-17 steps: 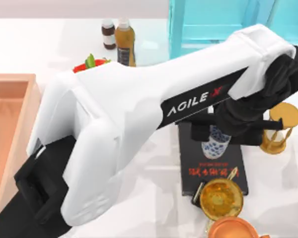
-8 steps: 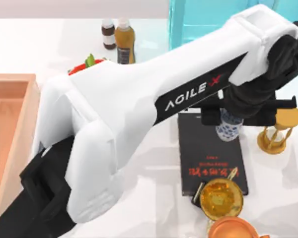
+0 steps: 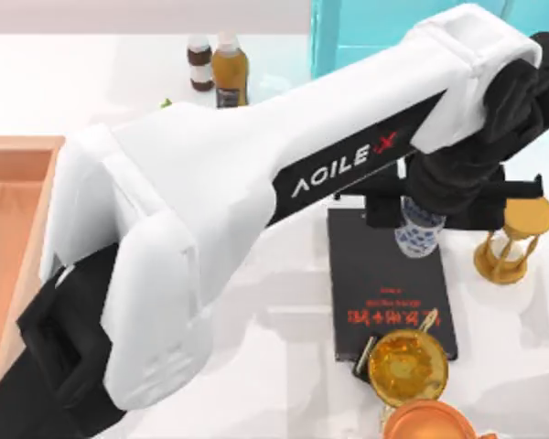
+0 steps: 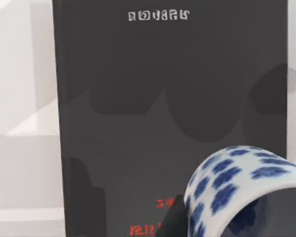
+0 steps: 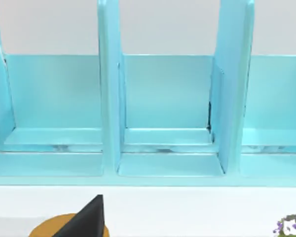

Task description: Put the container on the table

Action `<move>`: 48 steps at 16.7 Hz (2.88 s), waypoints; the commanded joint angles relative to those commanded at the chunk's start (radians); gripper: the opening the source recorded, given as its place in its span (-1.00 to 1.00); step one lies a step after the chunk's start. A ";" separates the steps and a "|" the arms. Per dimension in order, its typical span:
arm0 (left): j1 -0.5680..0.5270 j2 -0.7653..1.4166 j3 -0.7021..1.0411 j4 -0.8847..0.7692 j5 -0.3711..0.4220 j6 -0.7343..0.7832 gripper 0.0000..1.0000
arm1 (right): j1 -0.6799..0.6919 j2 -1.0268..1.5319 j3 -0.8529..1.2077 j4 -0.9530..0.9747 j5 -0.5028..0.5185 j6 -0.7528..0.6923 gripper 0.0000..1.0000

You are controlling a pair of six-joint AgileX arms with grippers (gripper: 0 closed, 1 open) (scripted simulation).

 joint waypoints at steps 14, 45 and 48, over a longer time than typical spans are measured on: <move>0.172 -0.416 -0.573 0.176 0.018 0.140 -1.00 | 0.000 0.000 0.000 0.000 0.000 0.000 1.00; 0.197 -0.350 -0.725 0.400 0.025 0.167 0.96 | 0.000 0.000 0.000 0.000 0.000 0.000 1.00; 0.197 -0.350 -0.725 0.400 0.025 0.167 1.00 | 0.000 0.000 0.000 0.000 0.000 0.000 1.00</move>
